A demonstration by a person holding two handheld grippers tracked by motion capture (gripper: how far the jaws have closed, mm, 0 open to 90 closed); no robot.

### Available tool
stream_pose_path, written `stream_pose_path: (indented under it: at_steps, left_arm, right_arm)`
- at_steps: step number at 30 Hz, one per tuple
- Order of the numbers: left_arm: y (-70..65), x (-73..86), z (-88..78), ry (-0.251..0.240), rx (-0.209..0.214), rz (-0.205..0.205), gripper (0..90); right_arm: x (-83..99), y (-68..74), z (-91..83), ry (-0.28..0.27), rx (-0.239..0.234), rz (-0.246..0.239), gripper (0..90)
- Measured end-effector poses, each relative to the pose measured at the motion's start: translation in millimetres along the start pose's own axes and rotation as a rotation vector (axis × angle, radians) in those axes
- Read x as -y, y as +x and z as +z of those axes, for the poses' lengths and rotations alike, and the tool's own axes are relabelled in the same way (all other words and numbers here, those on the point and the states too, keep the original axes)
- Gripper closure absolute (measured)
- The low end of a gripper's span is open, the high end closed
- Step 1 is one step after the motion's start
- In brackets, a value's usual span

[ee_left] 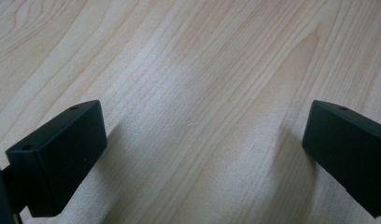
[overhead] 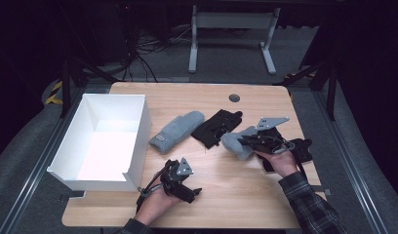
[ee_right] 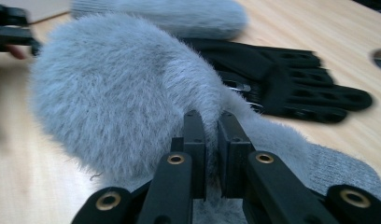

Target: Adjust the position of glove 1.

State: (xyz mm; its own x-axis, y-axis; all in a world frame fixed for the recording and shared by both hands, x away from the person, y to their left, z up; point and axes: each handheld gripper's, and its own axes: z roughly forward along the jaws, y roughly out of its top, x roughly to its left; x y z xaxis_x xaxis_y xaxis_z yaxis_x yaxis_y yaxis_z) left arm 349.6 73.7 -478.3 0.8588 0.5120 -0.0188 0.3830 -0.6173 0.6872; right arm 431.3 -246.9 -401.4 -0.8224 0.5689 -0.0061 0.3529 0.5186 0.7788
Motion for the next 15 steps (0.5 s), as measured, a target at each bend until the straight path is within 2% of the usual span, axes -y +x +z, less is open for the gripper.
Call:
stream_pose_path:
  at_steps: [6, 15]
  left_arm:
    - [0.0, 0.1, -0.1, 0.0, -0.001, 0.0, 0.2]
    - [-0.1, 0.2, -0.3, 0.001, -0.001, -0.001, 0.3]
  right_arm:
    - [-4.5, 27.0, 11.1, 0.015, -0.074, -0.015, 84.6]
    - [-0.8, 52.8, 34.8, 0.064, -0.129, -0.035, 81.5]
